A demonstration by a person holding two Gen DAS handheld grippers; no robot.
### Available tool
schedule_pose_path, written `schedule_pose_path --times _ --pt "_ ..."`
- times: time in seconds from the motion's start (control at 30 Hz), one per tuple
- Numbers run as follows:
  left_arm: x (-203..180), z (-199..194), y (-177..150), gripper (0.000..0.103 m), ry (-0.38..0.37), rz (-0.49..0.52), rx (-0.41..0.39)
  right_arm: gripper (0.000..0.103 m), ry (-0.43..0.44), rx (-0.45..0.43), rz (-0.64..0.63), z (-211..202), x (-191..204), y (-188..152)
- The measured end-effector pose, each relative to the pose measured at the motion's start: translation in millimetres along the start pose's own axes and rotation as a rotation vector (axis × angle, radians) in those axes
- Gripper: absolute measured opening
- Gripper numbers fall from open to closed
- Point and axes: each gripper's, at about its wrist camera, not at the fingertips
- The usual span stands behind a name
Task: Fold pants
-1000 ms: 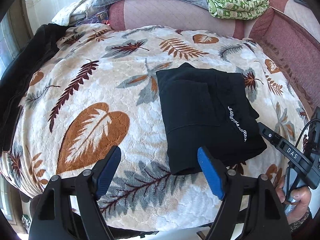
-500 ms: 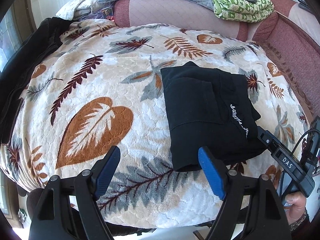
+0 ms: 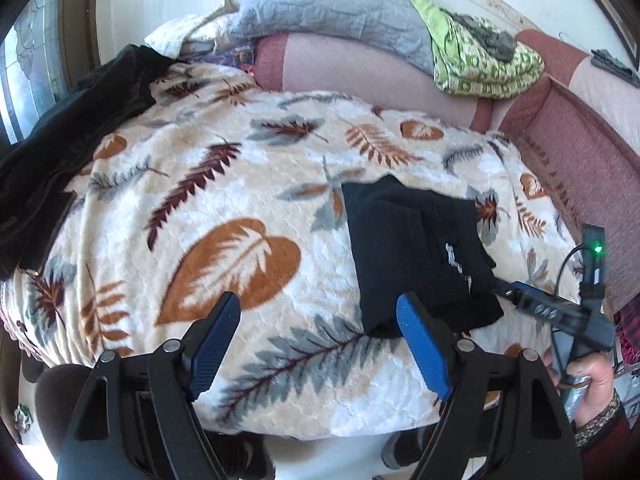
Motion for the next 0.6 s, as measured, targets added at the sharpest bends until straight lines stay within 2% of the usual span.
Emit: schedule_pose_path --times 0.1,0.2,0.3,0.43,0.53,0.6 --pt "7.3 1.9 21.0 0.084 -0.029 -0.015 -0.017 0.087 0.065 -0.04 0.098 -20.2 -10.1 19.3" --pt "10.7 31.6 47.9 0.086 -0.113 -0.036 0.028 0.087 0.156 -0.047 0.166 -31.4 -16.6 45.5" --pt "12.3 78.0 62.2 0.086 -0.225 -0.093 0.107 0.087 0.214 -0.006 0.182 -19.8 -16.8 68.4" --pt "10.0 135.8 64.8 0.086 -0.336 -0.145 0.192 0.086 0.216 0.029 0.204 12.9 -23.7 81.7" --pt "4.2 175.0 63.2 0.086 -0.449 -0.166 0.262 0.078 0.318 0.059 0.284 33.7 -37.2 77.9" --pt "-1.4 193.6 65.0 0.086 -0.49 -0.158 0.29 0.068 0.36 0.06 0.294 41.7 -38.0 72.3"
Point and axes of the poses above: each gripper's, at about its wrist camera, not at the fingertips, and z roughly the way its jaws point, x to its left, y to its top, and after that the axes turned 2 degrees about z, right-handed
